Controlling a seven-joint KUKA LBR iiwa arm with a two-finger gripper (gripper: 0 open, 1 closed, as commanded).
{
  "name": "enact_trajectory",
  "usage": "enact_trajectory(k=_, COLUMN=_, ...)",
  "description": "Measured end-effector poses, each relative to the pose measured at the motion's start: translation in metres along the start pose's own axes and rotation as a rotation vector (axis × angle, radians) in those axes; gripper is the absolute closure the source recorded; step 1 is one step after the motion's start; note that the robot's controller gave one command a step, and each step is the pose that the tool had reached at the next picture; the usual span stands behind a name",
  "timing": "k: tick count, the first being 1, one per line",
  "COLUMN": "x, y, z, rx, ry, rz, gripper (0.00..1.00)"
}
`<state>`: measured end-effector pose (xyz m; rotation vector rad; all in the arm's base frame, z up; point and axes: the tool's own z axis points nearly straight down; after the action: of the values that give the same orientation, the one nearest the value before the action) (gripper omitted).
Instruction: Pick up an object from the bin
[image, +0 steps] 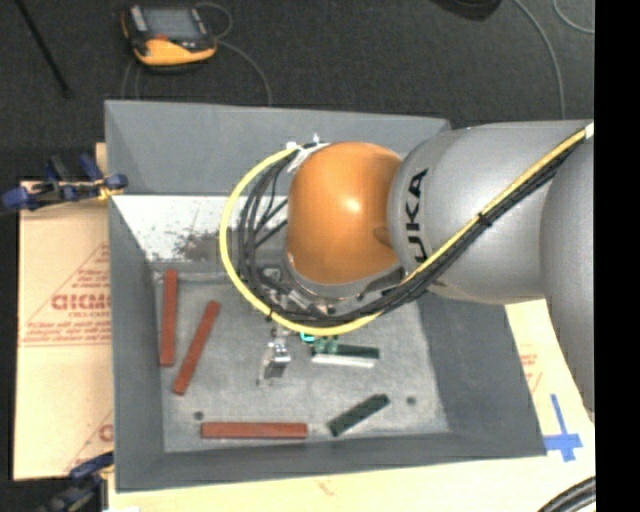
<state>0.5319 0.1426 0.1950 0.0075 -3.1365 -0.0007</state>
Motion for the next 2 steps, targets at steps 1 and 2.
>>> enact_trajectory(k=1, x=-0.002, y=-0.001, z=-0.004, rx=-0.001, ry=-0.008, rz=0.004, gripper=0.00)
enact_trajectory(k=2, x=0.024, y=0.009, z=0.069, rx=-0.002, ry=-0.011, rz=-0.001, gripper=0.00)
